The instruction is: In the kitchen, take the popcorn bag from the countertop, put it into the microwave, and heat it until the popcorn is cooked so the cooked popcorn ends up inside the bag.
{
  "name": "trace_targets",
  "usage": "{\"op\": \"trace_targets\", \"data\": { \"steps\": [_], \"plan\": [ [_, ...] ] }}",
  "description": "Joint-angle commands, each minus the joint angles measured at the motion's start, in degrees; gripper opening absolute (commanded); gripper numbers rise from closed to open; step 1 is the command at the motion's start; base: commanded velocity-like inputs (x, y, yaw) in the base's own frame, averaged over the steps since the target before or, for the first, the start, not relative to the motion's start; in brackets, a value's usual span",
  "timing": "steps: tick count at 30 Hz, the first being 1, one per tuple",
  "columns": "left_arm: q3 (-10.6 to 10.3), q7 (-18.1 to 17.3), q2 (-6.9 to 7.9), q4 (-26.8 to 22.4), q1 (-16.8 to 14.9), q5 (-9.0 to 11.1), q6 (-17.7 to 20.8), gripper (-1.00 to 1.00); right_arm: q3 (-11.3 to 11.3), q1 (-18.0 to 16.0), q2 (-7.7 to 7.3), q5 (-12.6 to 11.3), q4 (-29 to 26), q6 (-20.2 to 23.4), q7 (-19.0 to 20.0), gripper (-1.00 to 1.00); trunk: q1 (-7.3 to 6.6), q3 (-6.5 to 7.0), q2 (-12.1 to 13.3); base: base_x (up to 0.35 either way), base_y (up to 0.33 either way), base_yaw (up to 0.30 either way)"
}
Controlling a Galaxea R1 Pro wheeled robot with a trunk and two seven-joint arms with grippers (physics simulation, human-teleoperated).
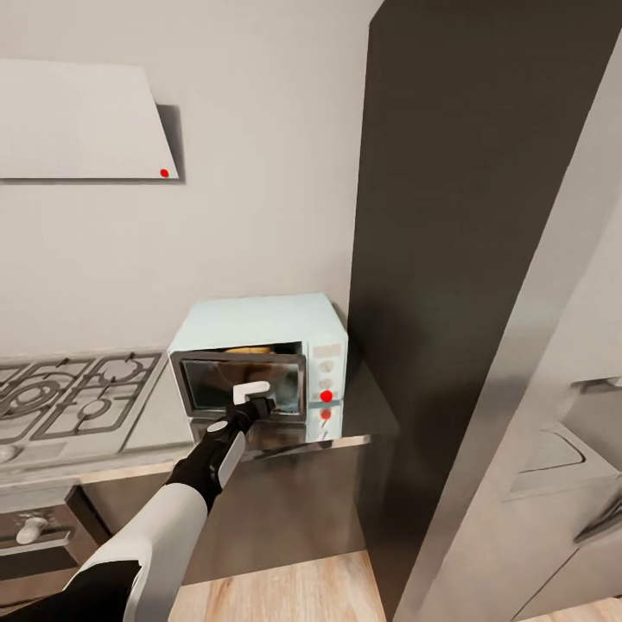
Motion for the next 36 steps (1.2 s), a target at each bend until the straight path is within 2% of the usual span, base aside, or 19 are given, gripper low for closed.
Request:
{"op": "trace_targets", "data": {
  "steps": [1, 11, 36],
  "plan": [
    [0.26, 0.03, -0.06, -0.12, -0.04, -0.02, 0.32, 1.00, 0.50, -0.07, -0.04, -0.30, 0.07, -0.17, -0.49, 1.00, 0.06, -0.12, -0.12, 0.120, 0.000, 0.000],
    [0.27, 0.03, -0.06, -0.12, -0.04, -0.02, 0.32, 1.00, 0.54, -0.07, -0.14, -0.30, 0.13, -2.02, -0.49, 1.00, 0.06, -0.12, -0.12, 0.022, 0.000, 0.000],
    [0.34, 0.08, -0.06, -0.12, -0.04, 0.06, 0.32, 1.00, 0.63, -0.07, -0.04, -0.21, 0.13, -2.10, -0.49, 1.00, 0.06, -0.12, -0.12, 0.073, 0.000, 0.000]
  ]
}}
